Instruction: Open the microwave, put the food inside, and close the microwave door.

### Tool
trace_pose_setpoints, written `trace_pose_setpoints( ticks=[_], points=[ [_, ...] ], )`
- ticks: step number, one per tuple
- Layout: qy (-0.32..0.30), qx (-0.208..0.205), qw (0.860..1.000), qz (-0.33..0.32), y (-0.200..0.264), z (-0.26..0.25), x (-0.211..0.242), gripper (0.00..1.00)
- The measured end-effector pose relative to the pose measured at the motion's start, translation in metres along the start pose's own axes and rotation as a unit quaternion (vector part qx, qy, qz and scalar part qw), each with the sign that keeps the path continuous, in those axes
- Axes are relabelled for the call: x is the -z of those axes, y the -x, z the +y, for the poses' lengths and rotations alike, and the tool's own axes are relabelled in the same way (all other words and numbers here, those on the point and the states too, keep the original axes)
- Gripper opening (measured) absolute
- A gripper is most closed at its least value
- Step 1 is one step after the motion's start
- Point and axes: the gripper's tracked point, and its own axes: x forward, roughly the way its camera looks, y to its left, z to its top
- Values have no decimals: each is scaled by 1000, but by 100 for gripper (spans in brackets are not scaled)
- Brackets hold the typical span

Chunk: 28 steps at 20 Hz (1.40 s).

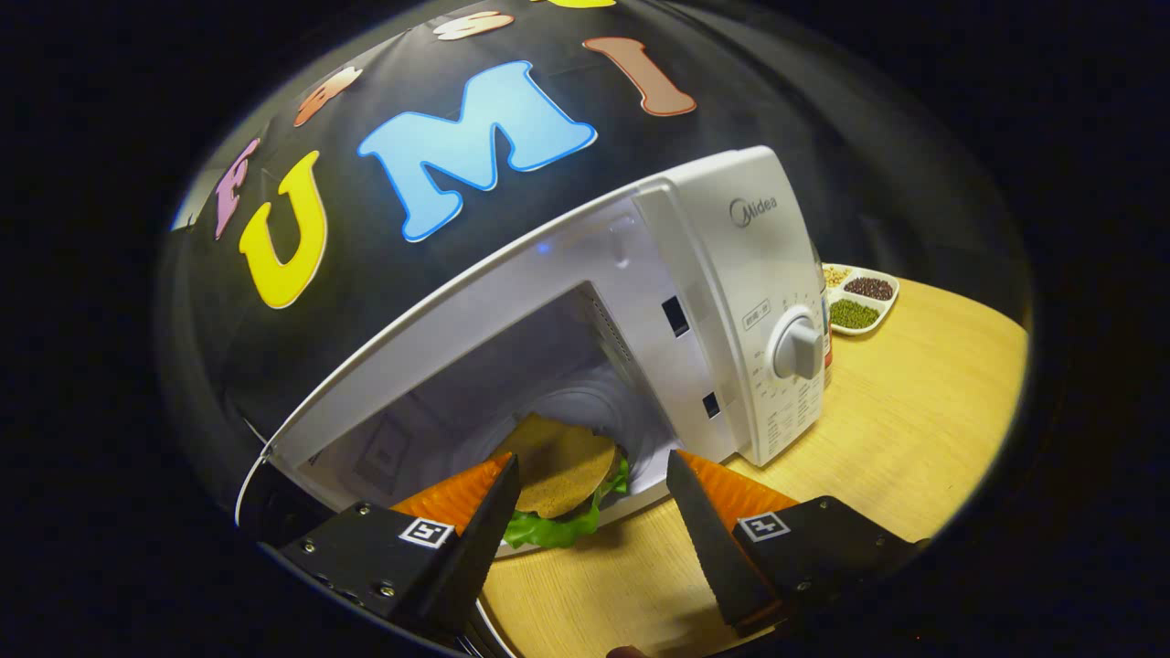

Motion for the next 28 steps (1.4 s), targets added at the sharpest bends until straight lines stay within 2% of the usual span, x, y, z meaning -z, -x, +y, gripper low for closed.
trace_pose_setpoints(
  ticks=[7,12,18,24,28],
  points=[
    [57,-63,996,-18,103,14,-28,97],
    [133,-112,984,-30,171,29,-32,97],
    [209,-202,956,-37,244,74,-11,97],
    [254,-288,923,-31,289,130,25,97],
    [256,-344,903,-27,315,169,43,97]
  ],
)
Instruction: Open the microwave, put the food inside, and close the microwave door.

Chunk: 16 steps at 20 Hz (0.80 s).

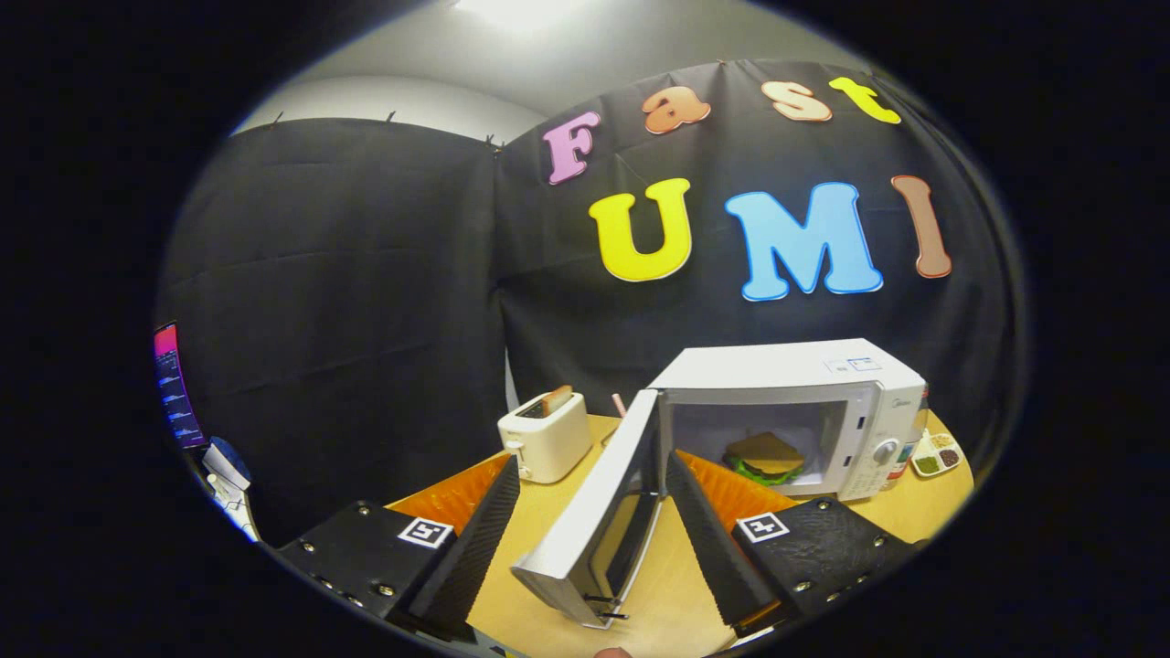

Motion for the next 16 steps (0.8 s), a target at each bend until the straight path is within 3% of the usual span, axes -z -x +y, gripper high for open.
trace_pose_setpoints(
  ticks=[7,16],
  points=[
    [32,-102,994,6,-12,83,3,97],
    [28,-180,980,84,-19,136,68,98]
  ],
)
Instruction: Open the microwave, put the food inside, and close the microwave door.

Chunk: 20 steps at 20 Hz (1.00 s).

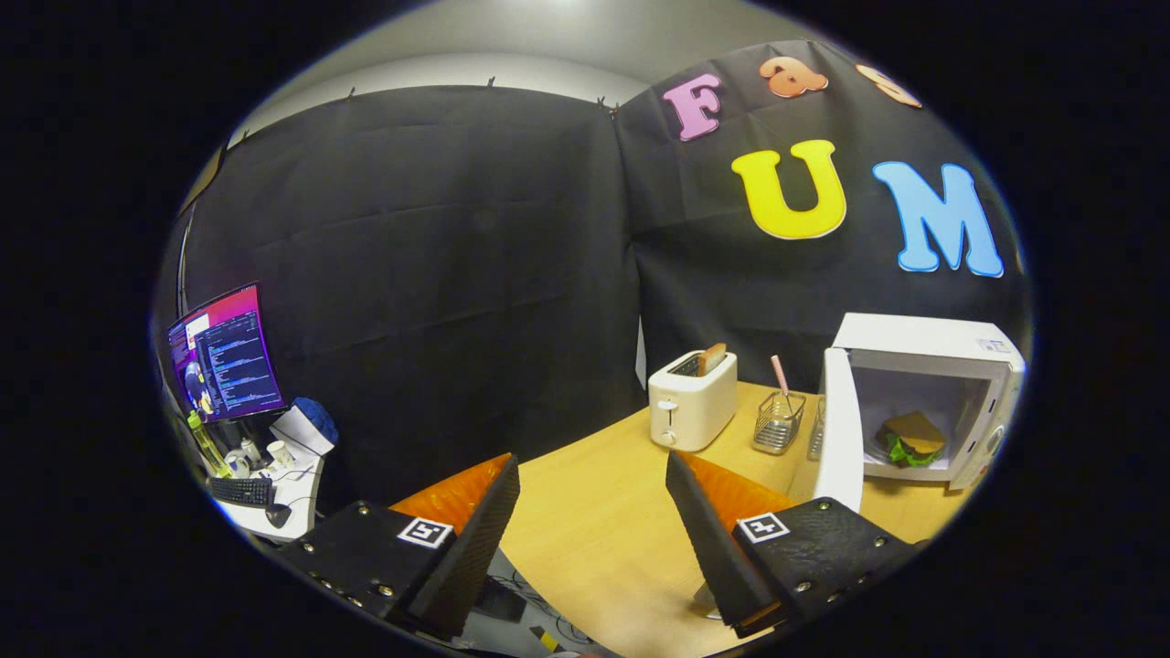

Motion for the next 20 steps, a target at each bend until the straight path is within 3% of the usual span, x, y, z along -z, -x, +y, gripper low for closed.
trace_pose_setpoints(
  ticks=[2,3,4,5,6,7,9,11,20],
  points=[
    [-7,-1,1000,20,-5,-3,17,95],
    [-9,5,999,32,-7,-9,26,89],
    [-11,10,999,41,-7,-13,34,68],
    [-13,15,999,50,-9,-18,42,60],
    [-16,17,998,59,-9,-21,49,43],
    [-18,14,997,69,-8,-22,56,35],
    [-10,38,996,82,-1,-36,63,32],
    [-11,60,994,88,4,-51,70,6],
    [-25,85,992,88,21,-81,78,1]
  ],
)
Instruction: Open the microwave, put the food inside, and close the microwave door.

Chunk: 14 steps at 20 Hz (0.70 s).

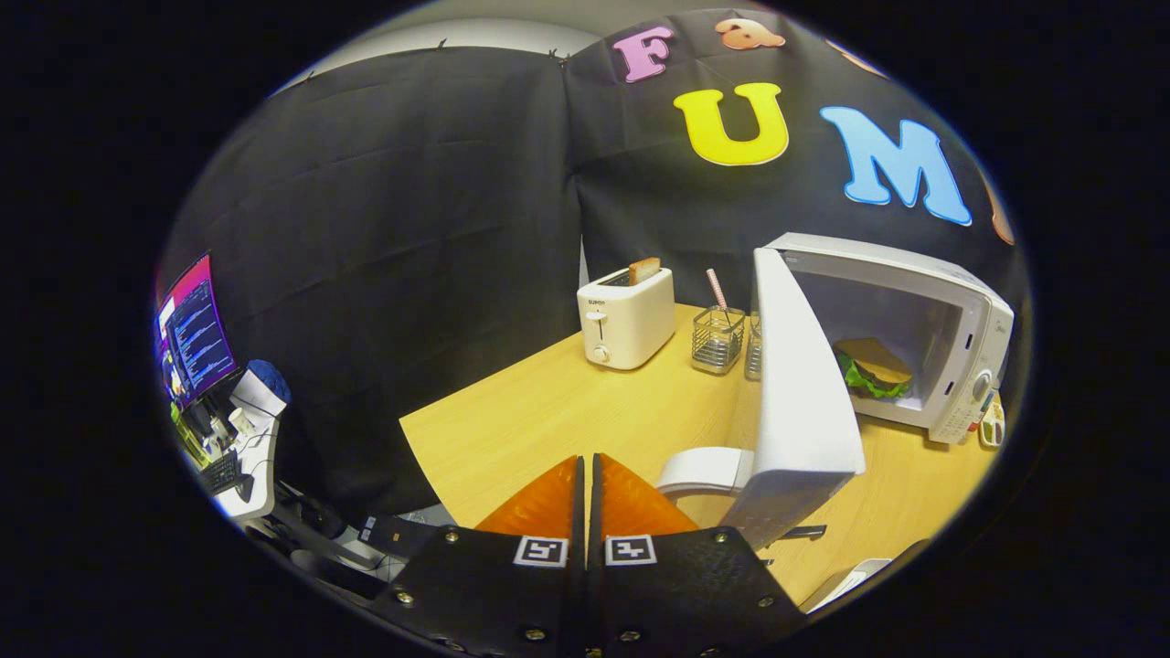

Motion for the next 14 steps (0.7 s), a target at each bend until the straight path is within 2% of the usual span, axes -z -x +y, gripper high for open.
trace_pose_setpoints(
  ticks=[14],
  points=[
    [-39,99,994,-2,36,-112,1,1]
  ],
)
